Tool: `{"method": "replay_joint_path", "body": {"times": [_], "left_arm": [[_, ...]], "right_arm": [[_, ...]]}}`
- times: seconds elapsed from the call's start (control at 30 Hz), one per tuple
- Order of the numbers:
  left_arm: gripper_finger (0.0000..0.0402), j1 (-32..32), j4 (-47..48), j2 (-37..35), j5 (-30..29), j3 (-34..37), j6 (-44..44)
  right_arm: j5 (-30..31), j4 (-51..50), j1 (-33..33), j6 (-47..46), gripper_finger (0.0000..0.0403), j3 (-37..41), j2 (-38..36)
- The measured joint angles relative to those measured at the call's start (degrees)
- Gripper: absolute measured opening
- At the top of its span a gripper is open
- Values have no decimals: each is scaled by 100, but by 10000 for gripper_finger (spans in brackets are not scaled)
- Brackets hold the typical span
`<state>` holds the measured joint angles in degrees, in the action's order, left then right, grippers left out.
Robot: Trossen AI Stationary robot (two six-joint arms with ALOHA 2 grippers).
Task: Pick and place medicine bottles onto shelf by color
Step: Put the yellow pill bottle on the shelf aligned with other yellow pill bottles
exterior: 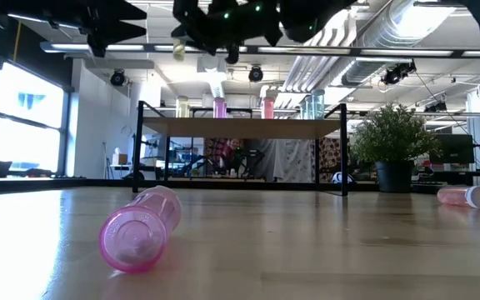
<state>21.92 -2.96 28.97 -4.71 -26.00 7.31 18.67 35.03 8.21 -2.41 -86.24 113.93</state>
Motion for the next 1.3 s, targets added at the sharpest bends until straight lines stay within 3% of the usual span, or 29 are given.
{"method": "replay_joint_path", "body": {"times": [0.63, 1.3], "left_arm": [[195, 292, 15, -78, 363, -2, -2], [195, 292, 203, -76, 363, -4, -2]], "right_arm": [[771, 345, 30, -828, 92, 7, 912], [775, 337, 109, -809, 92, 9, 1187]]}}
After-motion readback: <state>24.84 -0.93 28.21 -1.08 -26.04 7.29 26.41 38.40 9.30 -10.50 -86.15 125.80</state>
